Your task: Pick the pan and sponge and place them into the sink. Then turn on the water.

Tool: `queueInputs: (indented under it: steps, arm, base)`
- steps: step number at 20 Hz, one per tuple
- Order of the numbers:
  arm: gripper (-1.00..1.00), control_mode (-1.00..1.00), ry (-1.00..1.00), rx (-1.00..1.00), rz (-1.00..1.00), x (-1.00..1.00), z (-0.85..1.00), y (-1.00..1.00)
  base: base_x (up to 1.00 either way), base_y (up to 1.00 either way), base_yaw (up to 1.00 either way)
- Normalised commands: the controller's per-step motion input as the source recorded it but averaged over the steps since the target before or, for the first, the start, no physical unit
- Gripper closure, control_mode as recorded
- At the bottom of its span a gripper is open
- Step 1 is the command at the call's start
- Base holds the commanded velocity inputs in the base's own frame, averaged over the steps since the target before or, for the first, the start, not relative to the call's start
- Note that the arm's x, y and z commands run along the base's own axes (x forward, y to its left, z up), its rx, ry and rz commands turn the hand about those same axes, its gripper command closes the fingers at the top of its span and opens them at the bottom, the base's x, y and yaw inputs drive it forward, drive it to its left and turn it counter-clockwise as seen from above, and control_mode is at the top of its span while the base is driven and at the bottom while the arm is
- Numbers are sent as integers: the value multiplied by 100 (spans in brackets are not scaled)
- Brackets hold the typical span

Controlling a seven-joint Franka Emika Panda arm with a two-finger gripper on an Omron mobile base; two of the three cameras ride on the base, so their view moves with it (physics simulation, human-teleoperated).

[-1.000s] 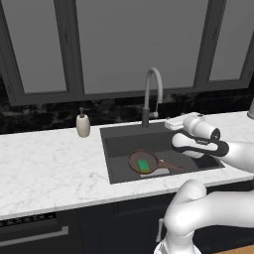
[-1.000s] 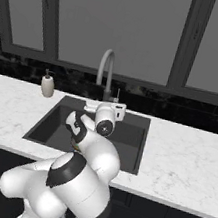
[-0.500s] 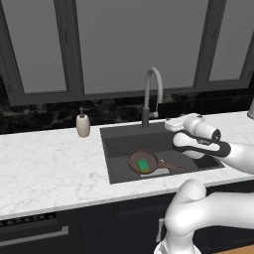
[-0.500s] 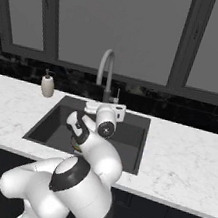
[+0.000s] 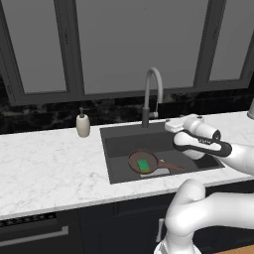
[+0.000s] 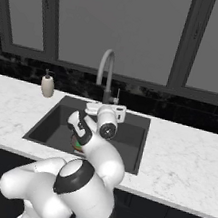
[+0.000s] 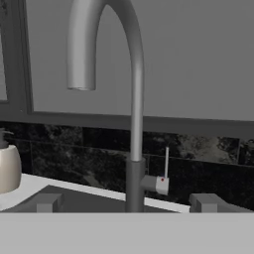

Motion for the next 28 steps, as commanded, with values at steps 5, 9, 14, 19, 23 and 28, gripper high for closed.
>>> queueInputs:
  steps: [5,9,14,19,23,28]
  arm:
    - [-100,-100,0,0,0,10,-1,0]
    - [-100,-100,0,0,0,7,-4,0]
    - [-100,-100,0,0,0,10,-3,0]
    - [-100,-100,0,0,0,11,-4,0]
    - [-100,-100,0,0,0,8,-4,1]
    - [-100,-100,0,0,0,8,-5,3]
  base:
    - [0,0,0]
    - [0,0,0]
    - [0,0,0]
    - [0,0,0]
    - [0,0,0]
    - [0,0,0]
